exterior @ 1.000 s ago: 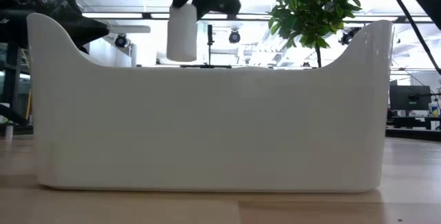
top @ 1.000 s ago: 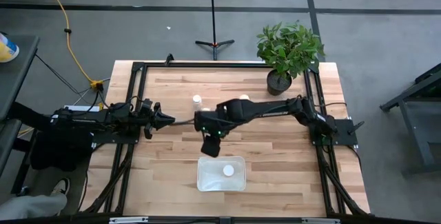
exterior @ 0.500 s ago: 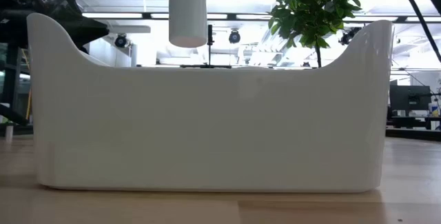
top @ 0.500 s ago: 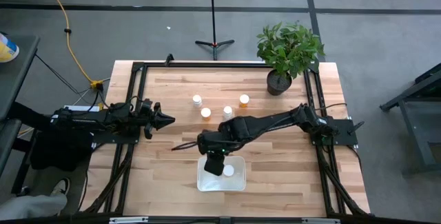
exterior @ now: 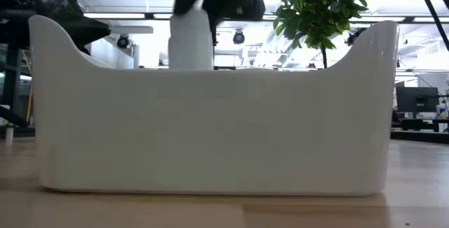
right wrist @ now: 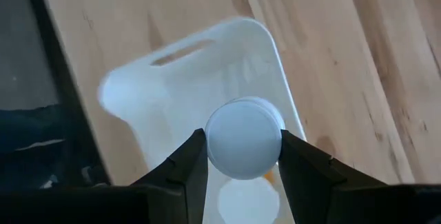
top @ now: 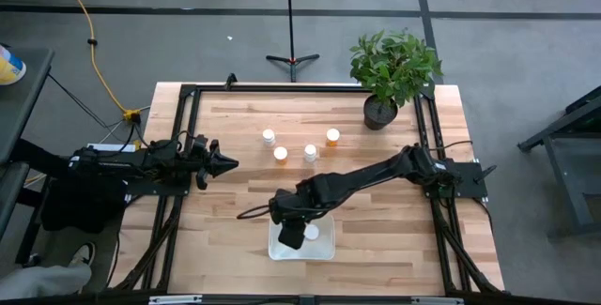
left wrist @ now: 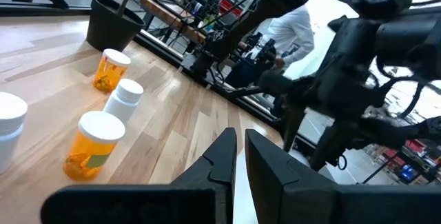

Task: Pick and place pill bottles into a basket
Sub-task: Put the bottom white medicine bottle into the container, then put the left orange medicine bottle into the container

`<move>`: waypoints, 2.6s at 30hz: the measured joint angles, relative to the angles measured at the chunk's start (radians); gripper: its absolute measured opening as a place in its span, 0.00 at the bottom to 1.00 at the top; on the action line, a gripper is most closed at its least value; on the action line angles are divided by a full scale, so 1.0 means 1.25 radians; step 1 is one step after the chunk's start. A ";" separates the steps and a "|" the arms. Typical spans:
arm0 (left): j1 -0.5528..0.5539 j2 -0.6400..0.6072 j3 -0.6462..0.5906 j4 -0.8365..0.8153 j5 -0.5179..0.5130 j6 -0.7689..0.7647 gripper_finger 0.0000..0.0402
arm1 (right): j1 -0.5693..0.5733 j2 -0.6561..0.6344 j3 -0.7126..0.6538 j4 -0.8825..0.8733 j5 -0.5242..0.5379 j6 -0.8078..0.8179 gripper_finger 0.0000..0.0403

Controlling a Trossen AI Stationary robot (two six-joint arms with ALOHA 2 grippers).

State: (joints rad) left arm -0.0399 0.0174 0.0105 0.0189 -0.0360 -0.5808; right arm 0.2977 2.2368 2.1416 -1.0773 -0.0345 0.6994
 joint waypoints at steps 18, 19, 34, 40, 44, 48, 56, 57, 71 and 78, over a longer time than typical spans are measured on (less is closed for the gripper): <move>0.000 0.000 0.000 0.000 0.001 0.000 0.17 | -0.003 0.000 -0.170 0.178 -0.042 0.038 0.35; 0.000 0.000 0.000 0.000 0.001 0.000 0.17 | -0.005 0.000 -0.170 0.182 -0.044 0.037 0.36; 0.000 0.000 0.000 0.000 0.001 0.000 0.17 | -0.008 0.000 -0.170 0.186 -0.074 0.039 0.59; 0.000 0.000 0.000 0.000 0.001 0.000 0.17 | -0.013 0.000 -0.165 0.180 -0.111 0.037 0.60; 0.000 0.000 0.000 0.000 0.001 0.000 0.17 | -0.015 0.000 -0.138 0.168 -0.100 0.018 0.60; 0.000 0.000 0.000 0.000 0.003 -0.001 0.17 | -0.022 0.000 -0.093 0.123 -0.076 -0.003 0.60; 0.000 0.000 0.000 0.000 0.003 -0.001 0.17 | -0.036 0.000 0.025 0.010 -0.009 -0.052 0.60; 0.000 0.000 0.000 0.000 0.003 -0.001 0.17 | -0.038 0.000 0.041 0.002 0.004 -0.058 0.60; 0.000 0.000 0.000 0.000 0.003 -0.001 0.17 | -0.106 -0.008 0.171 -0.141 0.146 -0.138 0.60; 0.000 0.000 0.000 -0.001 0.003 -0.001 0.17 | -0.153 -0.009 0.140 -0.141 0.145 -0.175 0.60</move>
State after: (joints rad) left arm -0.0399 0.0174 0.0105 0.0177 -0.0326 -0.5816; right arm 0.1059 2.2250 2.3162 -1.2538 0.1462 0.4804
